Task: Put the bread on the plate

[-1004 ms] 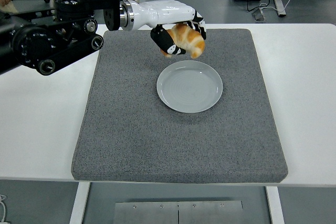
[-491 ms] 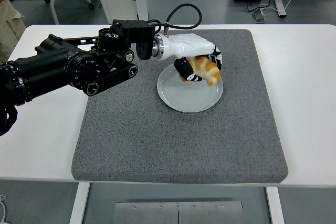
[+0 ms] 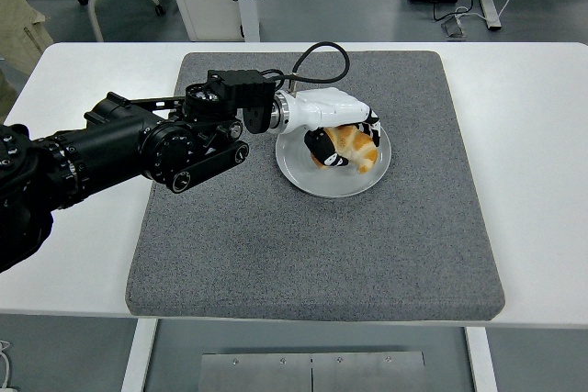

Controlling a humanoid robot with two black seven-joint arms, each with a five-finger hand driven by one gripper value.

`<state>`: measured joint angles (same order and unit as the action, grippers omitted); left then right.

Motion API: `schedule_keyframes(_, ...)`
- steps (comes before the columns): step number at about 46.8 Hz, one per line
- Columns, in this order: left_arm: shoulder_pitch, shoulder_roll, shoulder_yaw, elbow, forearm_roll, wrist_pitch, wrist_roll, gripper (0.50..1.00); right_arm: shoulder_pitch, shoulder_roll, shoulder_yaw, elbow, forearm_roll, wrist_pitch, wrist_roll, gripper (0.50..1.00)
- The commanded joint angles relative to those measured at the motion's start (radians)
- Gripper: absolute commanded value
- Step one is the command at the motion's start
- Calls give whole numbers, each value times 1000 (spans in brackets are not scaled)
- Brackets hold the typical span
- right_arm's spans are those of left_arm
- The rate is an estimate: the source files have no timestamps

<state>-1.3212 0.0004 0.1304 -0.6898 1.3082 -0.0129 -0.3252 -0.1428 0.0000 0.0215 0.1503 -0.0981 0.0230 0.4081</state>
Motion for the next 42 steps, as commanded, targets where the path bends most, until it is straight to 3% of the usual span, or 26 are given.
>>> schedule_keyframes(1,2,0,2,3,-12,2,0,500,-1,0,0,0,0,0,0,1000)
schedule_keyframes(42,62,0,5,72,-20,30,-20,500,0,0,0,0,0,0,0,1000)
